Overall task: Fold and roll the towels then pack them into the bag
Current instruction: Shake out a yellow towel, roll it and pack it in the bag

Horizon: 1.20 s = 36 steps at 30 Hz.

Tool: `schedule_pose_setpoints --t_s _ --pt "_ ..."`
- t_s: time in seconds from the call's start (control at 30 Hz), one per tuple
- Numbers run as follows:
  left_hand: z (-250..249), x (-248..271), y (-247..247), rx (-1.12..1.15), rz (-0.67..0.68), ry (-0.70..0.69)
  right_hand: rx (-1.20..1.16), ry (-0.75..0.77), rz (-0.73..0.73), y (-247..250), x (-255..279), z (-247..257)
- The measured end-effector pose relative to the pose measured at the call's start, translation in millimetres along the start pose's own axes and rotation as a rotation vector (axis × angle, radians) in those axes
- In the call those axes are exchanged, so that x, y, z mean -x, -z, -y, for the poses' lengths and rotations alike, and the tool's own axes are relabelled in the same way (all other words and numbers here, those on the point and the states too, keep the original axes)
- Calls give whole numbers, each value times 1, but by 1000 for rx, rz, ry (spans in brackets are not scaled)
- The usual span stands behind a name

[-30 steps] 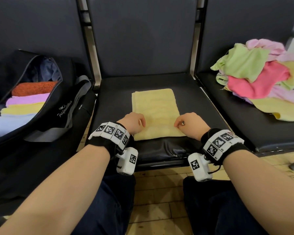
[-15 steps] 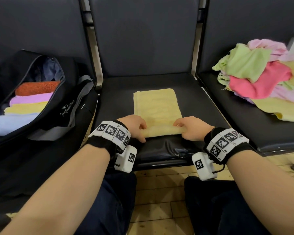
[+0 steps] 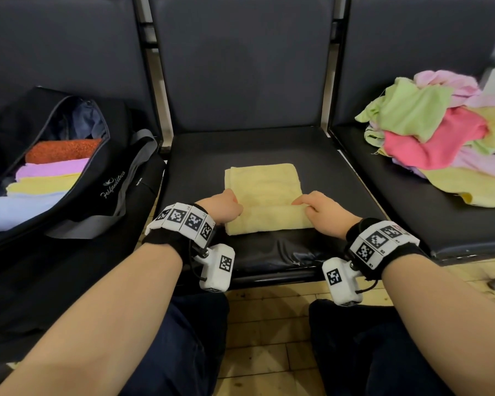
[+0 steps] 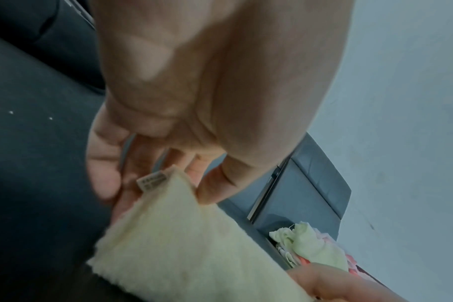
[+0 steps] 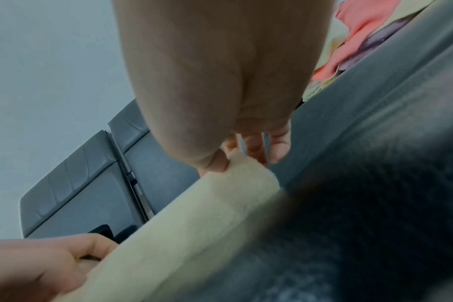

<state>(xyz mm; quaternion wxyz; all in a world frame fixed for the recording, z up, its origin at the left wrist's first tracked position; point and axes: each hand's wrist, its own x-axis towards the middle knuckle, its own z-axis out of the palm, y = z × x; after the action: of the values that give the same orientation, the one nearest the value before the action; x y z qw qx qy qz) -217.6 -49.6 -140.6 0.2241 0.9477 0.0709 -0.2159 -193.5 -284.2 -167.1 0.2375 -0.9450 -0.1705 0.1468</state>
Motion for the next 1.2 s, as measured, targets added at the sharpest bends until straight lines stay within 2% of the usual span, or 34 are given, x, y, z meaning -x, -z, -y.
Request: schedule_pose_setpoints --t_s 0.17,0.3,0.37,0.43,0.5,0.6,0.7,0.83,0.93,1.1,1.2 --pt "0 1 -2 57 16 -24 6 -41 -24 0 -2 1" --pt "-1 1 -3 -12 30 -25 18 -99 -28 -3 -5 3" --pt "0 -1 -6 -76 26 -17 79 -106 -91 -3 -5 3" --pt "4 -3 -9 -91 -39 -32 149 -55 -205 -1 -4 4" --pt "6 -4 -9 -68 -130 -94 186 8 -248 0 -5 6" --pt "5 -2 -5 -90 -154 -166 93 4 -174 -2 -2 8" --pt "5 -3 -5 -132 -170 -172 -7 -33 -120 1 3 8" --pt "11 -2 -4 -123 -34 -144 -6 -120 -17 6 5 10" --pt "12 4 -4 -226 37 -167 41 -160 51 2 5 6" --pt "14 3 -7 -248 -8 -101 28 -32 104 0 4 8" --pt "10 -2 -9 -355 -20 -164 19 -11 95 1 4 6"
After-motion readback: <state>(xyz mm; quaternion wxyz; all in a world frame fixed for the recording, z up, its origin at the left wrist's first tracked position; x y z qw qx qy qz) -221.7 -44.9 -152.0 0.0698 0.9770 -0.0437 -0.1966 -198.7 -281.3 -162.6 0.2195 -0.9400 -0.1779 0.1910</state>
